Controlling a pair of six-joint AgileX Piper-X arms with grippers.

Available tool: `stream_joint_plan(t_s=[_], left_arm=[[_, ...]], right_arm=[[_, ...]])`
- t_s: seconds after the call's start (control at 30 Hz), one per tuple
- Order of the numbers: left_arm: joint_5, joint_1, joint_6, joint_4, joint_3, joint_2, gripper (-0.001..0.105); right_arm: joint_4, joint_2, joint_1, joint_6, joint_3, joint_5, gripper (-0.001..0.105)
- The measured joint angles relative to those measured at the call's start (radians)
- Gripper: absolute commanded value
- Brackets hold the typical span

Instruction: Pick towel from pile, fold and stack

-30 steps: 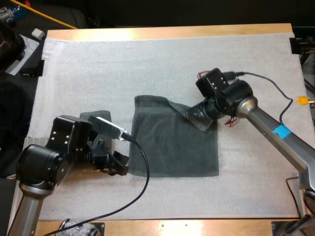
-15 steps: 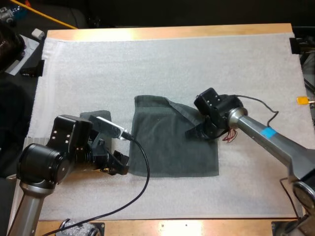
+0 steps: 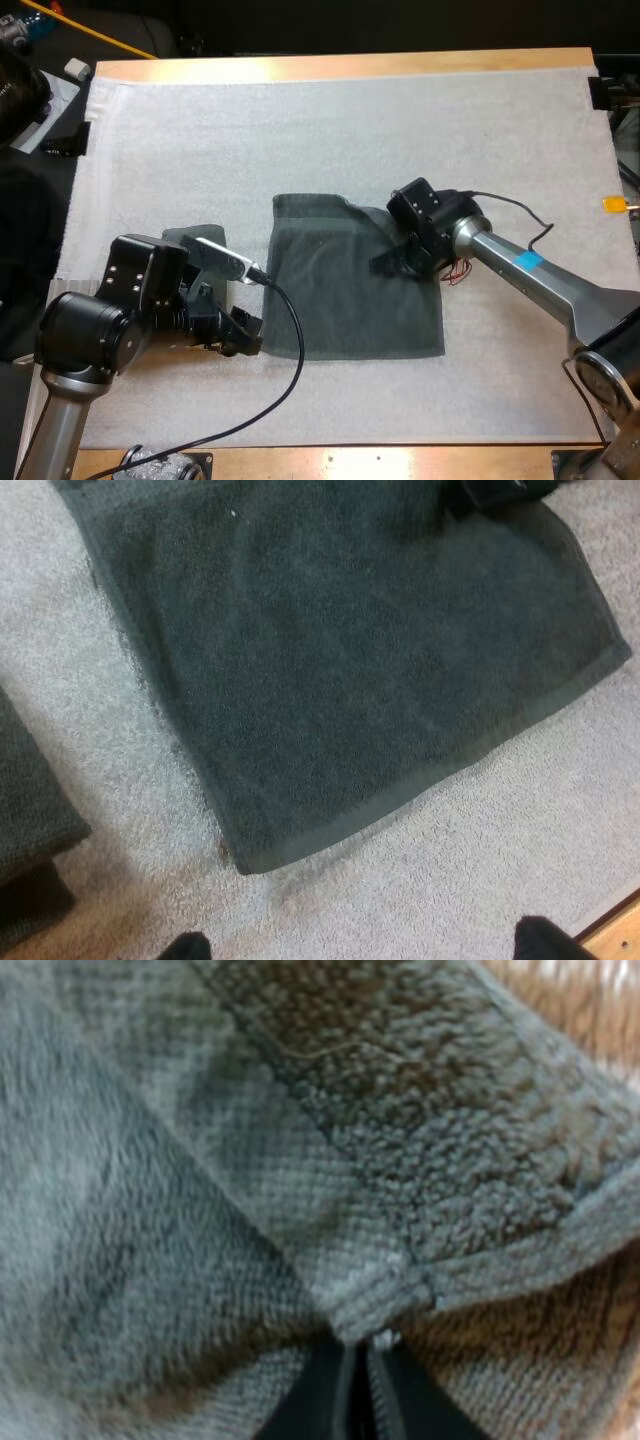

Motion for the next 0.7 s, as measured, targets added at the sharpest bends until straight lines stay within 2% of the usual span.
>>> stream_joint_plan(t_s=[0.27,0.47,0.57,0.6,0.7], left_arm=[[0.004,0.0,0.0,0.0,0.0,0.0,0.058],[0.004,0.0,0.0,0.0,0.0,0.0,0.058],[0.004,0.0,0.0,0.0,0.0,0.0,0.058],[0.004,0.0,0.0,0.0,0.0,0.0,0.058],[0.004,0.0,0.0,0.0,0.0,0.0,0.058]], right_arm=[[-0.115,0.029,0.0,0.085,-0.03,0.043,0.0],[-0.222,0.039,-0.013,0.16,-0.093,0.132,0.0],[-0.236,0.039,-0.018,0.167,-0.106,0.149,0.0],[-0.267,0.039,-0.035,0.181,-0.143,0.185,0.0],[-0.255,0.034,-0.033,0.164,-0.152,0.187,0.0]])
